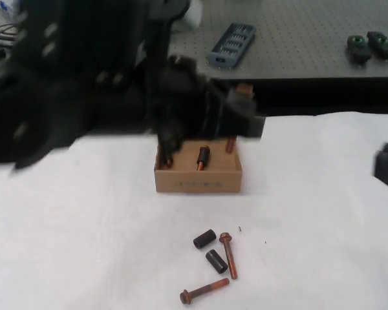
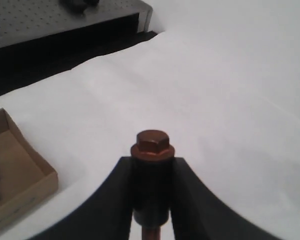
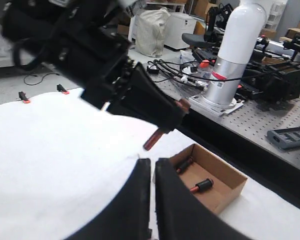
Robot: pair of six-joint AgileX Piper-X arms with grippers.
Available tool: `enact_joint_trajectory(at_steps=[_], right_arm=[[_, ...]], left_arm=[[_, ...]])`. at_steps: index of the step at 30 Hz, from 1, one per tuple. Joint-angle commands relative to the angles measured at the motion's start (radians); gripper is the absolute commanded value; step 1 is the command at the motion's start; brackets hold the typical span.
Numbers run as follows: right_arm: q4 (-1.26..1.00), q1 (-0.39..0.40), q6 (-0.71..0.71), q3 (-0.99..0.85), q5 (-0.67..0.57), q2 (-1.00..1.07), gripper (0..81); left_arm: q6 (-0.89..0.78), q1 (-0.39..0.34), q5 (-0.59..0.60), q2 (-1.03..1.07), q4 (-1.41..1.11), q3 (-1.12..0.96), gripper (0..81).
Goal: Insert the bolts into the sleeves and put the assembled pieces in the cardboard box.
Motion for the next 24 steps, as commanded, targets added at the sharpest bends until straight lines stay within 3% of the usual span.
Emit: enact_joint_trajectory(at_steps=[1,14,24], right_arm=[[0.028,-0.006,-0.007,-0.003,0.013,-0.013,3.7],[0.255,-0.006,0.056,-0.003,0.028,-0.126,3.7],[0.290,-0.006,0.076,-0.003,0.028,-0.126,3.7]], left_arm=[[-0.046,0.054,0.000,0.210,0.144,-0.265,0.6],[-0.043,0.166,-0.112,0.594,0.396,-0.696,0.6],[-0.043,0.199,-0.144,0.786,0.442,-0.801,0.6]])
